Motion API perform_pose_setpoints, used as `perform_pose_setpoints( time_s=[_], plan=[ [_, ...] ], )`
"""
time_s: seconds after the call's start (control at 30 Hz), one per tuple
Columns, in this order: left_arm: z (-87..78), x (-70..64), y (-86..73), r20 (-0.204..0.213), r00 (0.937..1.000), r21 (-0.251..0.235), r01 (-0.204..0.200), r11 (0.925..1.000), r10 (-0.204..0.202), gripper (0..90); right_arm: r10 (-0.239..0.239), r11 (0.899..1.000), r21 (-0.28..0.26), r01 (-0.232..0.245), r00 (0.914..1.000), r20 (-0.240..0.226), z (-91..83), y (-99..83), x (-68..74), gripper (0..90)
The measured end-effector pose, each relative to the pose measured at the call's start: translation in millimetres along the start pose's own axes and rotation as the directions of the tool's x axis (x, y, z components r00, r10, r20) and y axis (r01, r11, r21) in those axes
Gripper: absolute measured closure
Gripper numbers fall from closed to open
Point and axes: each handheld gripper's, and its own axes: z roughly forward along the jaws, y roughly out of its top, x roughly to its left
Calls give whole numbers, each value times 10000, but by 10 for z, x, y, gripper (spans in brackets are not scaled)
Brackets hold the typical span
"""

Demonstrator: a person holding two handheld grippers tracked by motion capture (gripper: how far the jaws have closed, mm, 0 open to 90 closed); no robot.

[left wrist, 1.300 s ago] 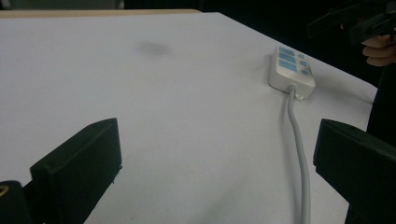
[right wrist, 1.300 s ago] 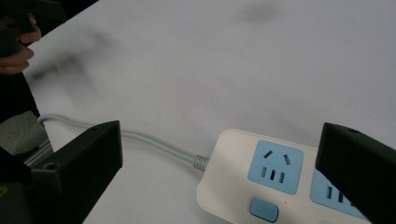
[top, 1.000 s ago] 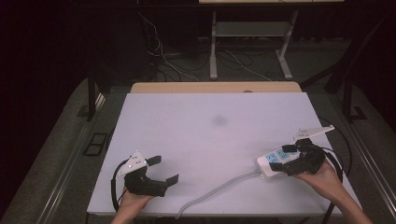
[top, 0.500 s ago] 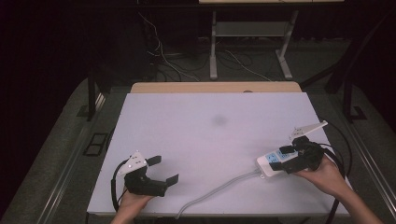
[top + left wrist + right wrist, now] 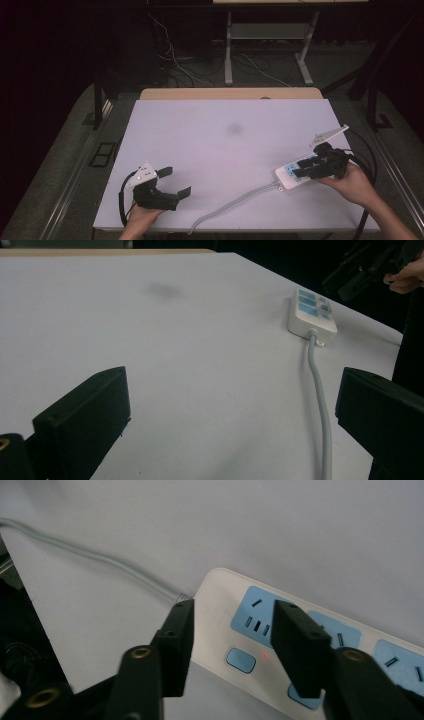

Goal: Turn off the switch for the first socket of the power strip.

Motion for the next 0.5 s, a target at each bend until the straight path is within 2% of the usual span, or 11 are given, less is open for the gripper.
perform_pose_setpoints(
  time_s=[0.27,0.4,0.5],
  plan=[
    [1,0,0,-7,10000,10,-13,10000,13,0,16,9995,300,-21,9999,152,-2,-30,-48,828],
    [2,1,-2,-17,10000,38,-36,10000,36,0,-31,9992,397,19,9996,292,7,-55,-64,889],
    [4,6,-3,-23,10000,70,-38,10000,38,0,27,9994,332,-38,9994,341,9,-83,-79,897]
  ],
)
